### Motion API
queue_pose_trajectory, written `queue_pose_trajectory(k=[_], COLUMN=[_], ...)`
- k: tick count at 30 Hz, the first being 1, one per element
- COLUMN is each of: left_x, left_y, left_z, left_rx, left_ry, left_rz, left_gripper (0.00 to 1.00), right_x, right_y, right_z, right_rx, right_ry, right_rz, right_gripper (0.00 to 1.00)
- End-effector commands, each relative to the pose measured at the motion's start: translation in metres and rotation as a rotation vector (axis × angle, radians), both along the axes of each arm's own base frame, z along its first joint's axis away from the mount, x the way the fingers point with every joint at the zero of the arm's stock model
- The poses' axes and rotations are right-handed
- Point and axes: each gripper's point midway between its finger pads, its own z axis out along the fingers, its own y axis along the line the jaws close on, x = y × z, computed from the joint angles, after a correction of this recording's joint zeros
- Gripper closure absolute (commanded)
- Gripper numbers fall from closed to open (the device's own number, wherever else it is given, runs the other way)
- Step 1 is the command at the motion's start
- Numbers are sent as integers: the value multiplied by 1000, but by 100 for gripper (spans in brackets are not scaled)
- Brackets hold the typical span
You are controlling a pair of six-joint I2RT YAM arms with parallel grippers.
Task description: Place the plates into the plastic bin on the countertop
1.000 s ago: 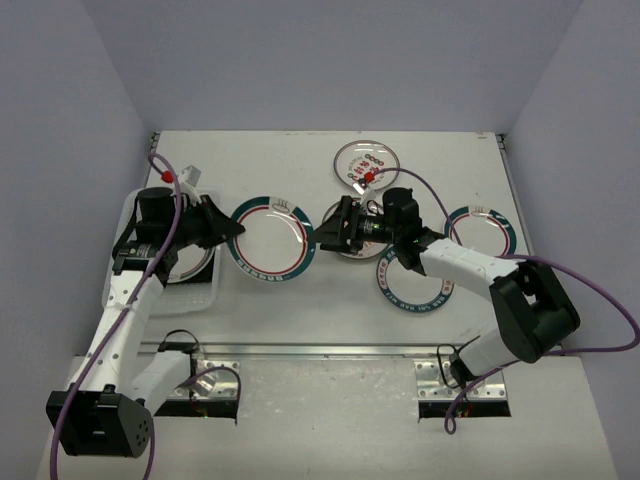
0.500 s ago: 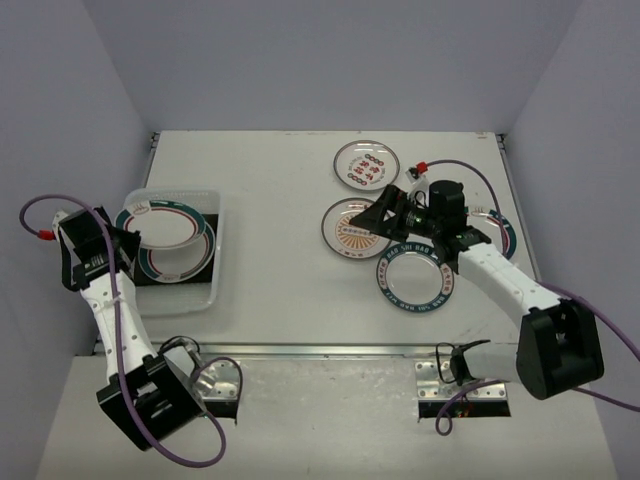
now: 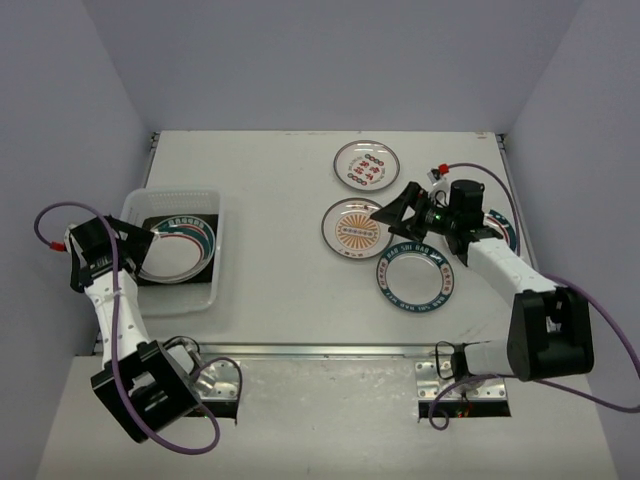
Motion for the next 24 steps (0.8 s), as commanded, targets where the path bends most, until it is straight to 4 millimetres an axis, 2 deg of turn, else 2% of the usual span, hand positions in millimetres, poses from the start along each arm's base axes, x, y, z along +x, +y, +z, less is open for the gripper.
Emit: queue_pose_trajectory(k=[1, 4, 9, 12, 16, 18, 20, 22, 23, 24], left_x=[4, 3, 11, 19, 21, 21, 22, 26, 28, 35], left_y=[2, 0, -2, -6, -13, -16, -25, -46, -51, -83], left_z=[17, 7, -15, -7, 15, 34, 60, 89, 103, 120], left_rx=[48, 52, -8, 1, 38, 75, 110, 144, 161, 148], left_ry=[21, 38, 128, 111, 80, 34, -21, -104, -144, -235], left_rz=[-72, -96, -119, -155, -183, -188, -224, -317, -335, -471], left_gripper=[0, 0, 0, 0, 0, 0, 0, 0, 0, 0], right_x=[36, 61, 81, 95, 117, 126, 147, 167, 176, 189], right_y=[-21, -37, -37, -43, -50, -53, -64, -81, -83, -92], right_z=[0, -1, 9, 9, -5, -2, -2, -13, -3, -30], right_rx=[-13, -95, -93, -137, -180, -201, -241, -242, -242, -255], right_ry=[10, 28, 31, 35, 93, 78, 44, 55, 29, 95], right_rz=[-59, -135, -136, -146, -158, -170, -205, -226, -231, -241], right_gripper=[1, 1, 1, 1, 1, 1, 1, 1, 1, 1])
